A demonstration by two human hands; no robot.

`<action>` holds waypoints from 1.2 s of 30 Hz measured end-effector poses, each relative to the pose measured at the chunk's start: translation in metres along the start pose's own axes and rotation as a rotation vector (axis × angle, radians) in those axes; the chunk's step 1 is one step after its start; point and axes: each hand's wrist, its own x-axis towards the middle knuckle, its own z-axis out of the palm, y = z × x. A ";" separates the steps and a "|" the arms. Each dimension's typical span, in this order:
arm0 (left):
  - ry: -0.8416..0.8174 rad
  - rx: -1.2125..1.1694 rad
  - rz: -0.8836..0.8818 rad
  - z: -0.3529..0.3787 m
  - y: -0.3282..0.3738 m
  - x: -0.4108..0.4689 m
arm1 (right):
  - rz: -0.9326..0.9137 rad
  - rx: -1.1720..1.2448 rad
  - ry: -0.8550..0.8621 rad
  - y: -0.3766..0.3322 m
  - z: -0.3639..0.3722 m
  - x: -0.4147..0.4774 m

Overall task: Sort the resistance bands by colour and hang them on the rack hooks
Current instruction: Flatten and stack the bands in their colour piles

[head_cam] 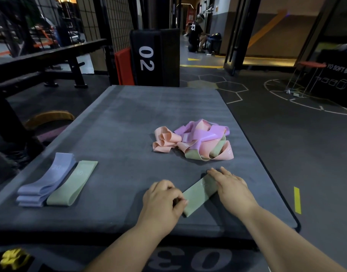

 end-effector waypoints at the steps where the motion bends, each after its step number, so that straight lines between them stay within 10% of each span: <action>1: -0.008 0.018 -0.022 -0.002 0.000 0.002 | 0.013 0.003 0.013 -0.001 0.000 0.000; 12: -0.038 0.063 -0.189 -0.010 0.005 0.007 | 0.372 0.111 0.082 0.003 -0.012 -0.001; 36: -0.176 -0.268 -0.379 -0.029 -0.007 0.002 | 0.391 0.598 0.155 -0.023 -0.013 0.006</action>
